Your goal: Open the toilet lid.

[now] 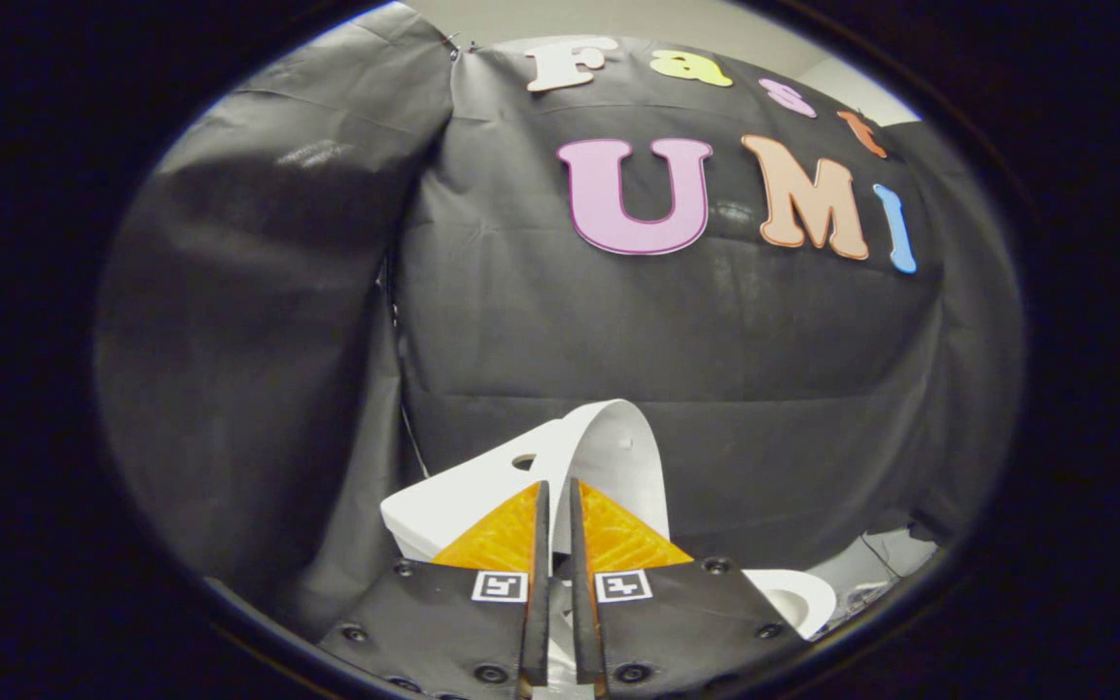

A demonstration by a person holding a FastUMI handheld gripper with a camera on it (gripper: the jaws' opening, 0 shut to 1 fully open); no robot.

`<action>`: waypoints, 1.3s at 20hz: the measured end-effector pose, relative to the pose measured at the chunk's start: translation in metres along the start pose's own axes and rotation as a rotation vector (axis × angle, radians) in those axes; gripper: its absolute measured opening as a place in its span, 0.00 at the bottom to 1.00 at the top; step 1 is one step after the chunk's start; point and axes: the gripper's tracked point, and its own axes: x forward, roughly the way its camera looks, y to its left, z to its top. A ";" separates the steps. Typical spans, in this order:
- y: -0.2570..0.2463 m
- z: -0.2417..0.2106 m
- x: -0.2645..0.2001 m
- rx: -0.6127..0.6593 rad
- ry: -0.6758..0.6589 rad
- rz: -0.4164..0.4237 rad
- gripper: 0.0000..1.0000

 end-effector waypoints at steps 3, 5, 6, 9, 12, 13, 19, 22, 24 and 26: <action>-0.036 0.001 -0.004 -0.029 -0.004 -0.058 0.11; -0.073 0.000 -0.011 -0.039 -0.008 -0.101 0.11; -0.098 -0.003 -0.018 -0.042 -0.006 -0.141 0.11; -0.182 -0.004 -0.044 -0.009 -0.017 -0.276 0.11; -0.264 -0.006 -0.086 0.037 -0.043 -0.406 0.11; -0.290 -0.008 -0.102 0.053 -0.052 -0.446 0.11; -0.409 -0.028 -0.200 0.101 -0.079 -0.667 0.11; -0.441 -0.033 -0.228 0.113 -0.089 -0.721 0.11; -0.453 -0.036 -0.238 0.107 -0.086 -0.737 0.11; -0.456 -0.039 -0.240 0.097 -0.074 -0.725 0.11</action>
